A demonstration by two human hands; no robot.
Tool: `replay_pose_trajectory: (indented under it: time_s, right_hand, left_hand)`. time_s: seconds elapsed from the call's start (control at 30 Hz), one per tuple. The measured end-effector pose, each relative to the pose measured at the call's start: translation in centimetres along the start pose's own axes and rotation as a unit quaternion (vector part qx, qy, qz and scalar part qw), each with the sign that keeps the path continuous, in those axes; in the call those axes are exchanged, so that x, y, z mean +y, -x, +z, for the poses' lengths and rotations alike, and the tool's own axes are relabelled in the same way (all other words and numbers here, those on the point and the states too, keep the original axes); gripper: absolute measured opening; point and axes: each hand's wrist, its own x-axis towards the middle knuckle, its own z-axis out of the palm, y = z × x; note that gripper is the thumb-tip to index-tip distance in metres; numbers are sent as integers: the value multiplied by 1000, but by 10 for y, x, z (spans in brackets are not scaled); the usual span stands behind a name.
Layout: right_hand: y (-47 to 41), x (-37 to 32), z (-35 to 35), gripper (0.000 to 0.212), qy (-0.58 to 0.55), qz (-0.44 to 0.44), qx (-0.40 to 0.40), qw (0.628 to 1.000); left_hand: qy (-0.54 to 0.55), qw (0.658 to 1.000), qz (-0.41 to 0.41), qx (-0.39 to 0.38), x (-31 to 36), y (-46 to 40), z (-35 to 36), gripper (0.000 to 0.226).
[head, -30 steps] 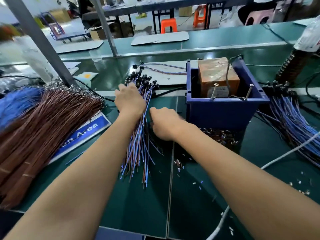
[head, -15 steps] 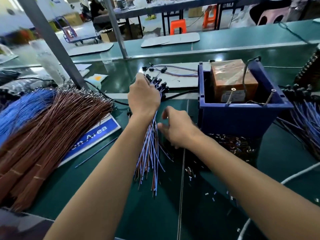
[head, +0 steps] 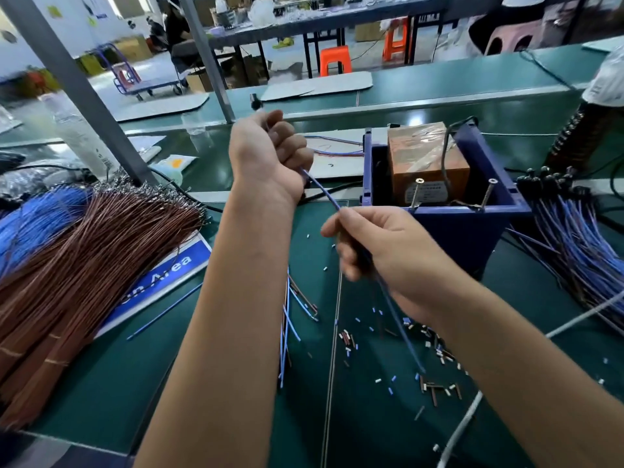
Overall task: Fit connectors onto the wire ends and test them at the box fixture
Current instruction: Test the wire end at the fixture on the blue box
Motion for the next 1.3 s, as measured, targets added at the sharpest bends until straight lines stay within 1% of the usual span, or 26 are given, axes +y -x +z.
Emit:
replay_pose_trajectory:
  time_s: [0.13, 0.23, 0.3, 0.37, 0.43, 0.47, 0.5, 0.53, 0.57, 0.63, 0.67, 0.7, 0.73, 0.83, 0.97, 1.1, 1.23, 1.3]
  right_hand:
    - [20, -5, -54, 32, 163, -23, -18, 986]
    - [38, -9, -93, 26, 236, -27, -28, 971]
    - [48, -7, -118, 30, 261, -20, -16, 965]
    - [57, -3, -140, 31, 254, -26, 20, 967]
    - [63, 3, -154, 31, 228, -33, 62, 971]
    - [65, 5, -158, 31, 220, -35, 75, 972]
    - [67, 7, -159, 30, 219, -40, 78, 972]
    - [68, 8, -159, 28, 226, -50, 76, 970]
    - [68, 9, -158, 24, 236, -61, 72, 967]
    - [68, 8, -153, 19, 254, -79, 54, 962]
    - [68, 8, -151, 17, 263, -86, 44, 960]
    - [67, 9, -149, 15, 274, -95, 33, 957]
    - [67, 9, -147, 15, 279, -104, 28, 954]
    - [66, 12, -145, 16, 258, -120, 47, 957]
    - [65, 17, -138, 15, 248, -106, 85, 959]
    - [60, 25, -138, 8, 221, -88, 145, 960]
    - [58, 29, -142, 16, 158, -74, 196, 965]
    - [57, 28, -142, 18, 143, -69, 207, 965]
  left_hand:
    - [1, 998, 57, 7, 0, 0, -6, 37]
    - [-49, 992, 120, -2, -10, 5, -12, 37]
    - [-95, 982, 161, -20, -24, 12, -17, 36]
    - [-139, 967, 205, -54, -41, 19, -22, 34]
    - [-207, 938, 255, -110, -60, 28, -24, 32]
    - [-256, 914, 281, -140, -69, 33, -23, 30]
    - [-311, 882, 312, -170, -78, 38, -20, 28]
    - [-369, 840, 344, -200, -88, 43, -17, 26]
    - [-431, 787, 377, -231, -99, 48, -15, 23]
    - [-540, 661, 437, -283, -121, 59, -12, 19]
    - [-574, 618, 446, -299, -131, 64, -12, 19]
    - [-597, 597, 440, -305, -139, 68, -13, 20]
    - [-616, 586, 428, -307, -147, 72, -16, 21]
    - [-657, 581, 377, -298, -160, 80, -25, 25]
    - [-663, 602, 333, -295, -161, 74, -29, 15]
    - [-661, 610, 351, -260, -164, 67, -36, 24]
    - [-672, 612, 360, -212, -165, 62, -41, 28]
    - [-667, 613, 369, -208, -167, 64, -40, 29]
